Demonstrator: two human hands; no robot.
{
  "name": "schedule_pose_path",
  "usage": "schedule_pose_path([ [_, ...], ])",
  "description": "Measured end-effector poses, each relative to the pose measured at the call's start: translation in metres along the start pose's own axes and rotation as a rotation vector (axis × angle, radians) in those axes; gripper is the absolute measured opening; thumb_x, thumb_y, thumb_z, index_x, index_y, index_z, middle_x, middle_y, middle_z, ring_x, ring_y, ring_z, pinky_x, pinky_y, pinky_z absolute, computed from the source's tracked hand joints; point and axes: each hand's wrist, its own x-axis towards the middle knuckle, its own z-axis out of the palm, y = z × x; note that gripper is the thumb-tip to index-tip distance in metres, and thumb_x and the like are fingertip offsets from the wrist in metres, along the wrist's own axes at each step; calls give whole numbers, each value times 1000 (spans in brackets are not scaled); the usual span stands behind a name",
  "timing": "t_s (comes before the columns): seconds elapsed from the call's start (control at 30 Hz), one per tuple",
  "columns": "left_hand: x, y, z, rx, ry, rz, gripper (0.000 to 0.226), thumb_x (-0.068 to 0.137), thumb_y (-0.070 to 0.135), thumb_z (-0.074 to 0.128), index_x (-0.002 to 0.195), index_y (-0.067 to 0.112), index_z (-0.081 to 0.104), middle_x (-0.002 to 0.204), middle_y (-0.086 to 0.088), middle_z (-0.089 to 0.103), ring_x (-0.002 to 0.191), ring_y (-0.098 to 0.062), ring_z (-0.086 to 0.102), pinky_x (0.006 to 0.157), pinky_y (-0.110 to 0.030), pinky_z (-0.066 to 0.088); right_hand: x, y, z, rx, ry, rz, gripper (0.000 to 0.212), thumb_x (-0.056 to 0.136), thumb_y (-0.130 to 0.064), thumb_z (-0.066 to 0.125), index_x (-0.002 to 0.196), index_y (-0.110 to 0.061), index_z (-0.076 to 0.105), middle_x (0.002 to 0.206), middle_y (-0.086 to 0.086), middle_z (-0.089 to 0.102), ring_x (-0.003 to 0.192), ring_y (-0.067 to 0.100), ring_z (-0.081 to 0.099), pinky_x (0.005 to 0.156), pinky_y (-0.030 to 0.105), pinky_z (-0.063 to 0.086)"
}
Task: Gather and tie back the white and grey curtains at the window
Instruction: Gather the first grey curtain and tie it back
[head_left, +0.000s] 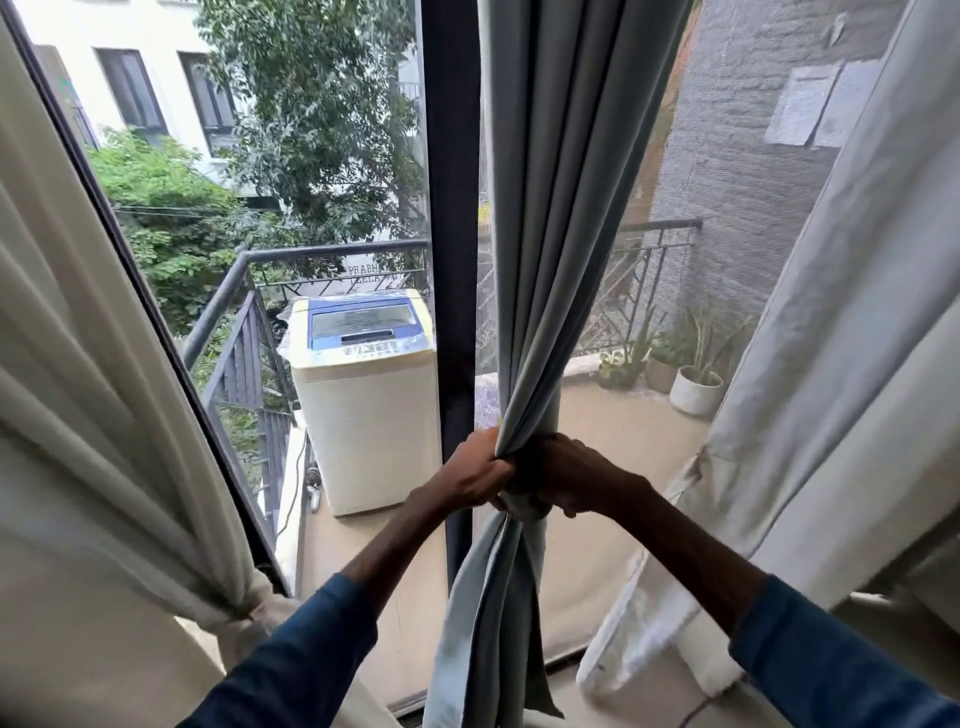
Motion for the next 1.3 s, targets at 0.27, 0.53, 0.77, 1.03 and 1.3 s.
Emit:
schedule_pose_path([
  [0.27, 13, -18, -9, 22, 34, -95, 29, 72, 32, 50, 96, 18, 58, 88, -10, 71, 75, -30, 72, 65, -50, 61, 6, -3, 22, 68, 591, 203, 15, 78, -32, 65, 84, -22, 76, 80, 3, 75, 77, 23, 72, 61, 27, 47],
  [0.53, 12, -11, -7, 63, 74, -82, 34, 75, 33, 47, 97, 8, 57, 89, -14, 68, 80, -33, 68, 70, -52, 59, -7, 19, 13, 162, 273, -141, 13, 96, -22, 60, 94, -21, 73, 63, -18, 71, 53, -1, 68, 67, 24, 57],
  [0.77, 14, 10, -1, 129, 27, -92, 38, 71, 35, 44, 94, 6, 54, 97, -14, 64, 91, -38, 63, 79, -48, 54, -1, 17, 12, 182, -14, -83, 21, 93, -20, 58, 77, -33, 54, 49, -7, 56, 41, 19, 57, 38, 18, 41],
  [1.03, 19, 6, -14, 114, 131, -149, 31, 68, 29, 39, 91, 13, 50, 90, -12, 61, 87, -37, 61, 73, -42, 51, -2, 19, 32, 198, 773, -52, 18, 87, -47, 68, 92, -31, 76, 79, -6, 75, 68, 6, 69, 57, 24, 44],
  [1.3, 19, 12, -5, 83, 113, -155, 31, 67, 30, 40, 92, 13, 47, 92, -12, 59, 89, -40, 60, 70, -38, 45, 2, 29, 97, 1528, 425, 422, 12, 92, -4, 63, 90, 2, 74, 89, 25, 74, 80, 34, 72, 77, 42, 60],
])
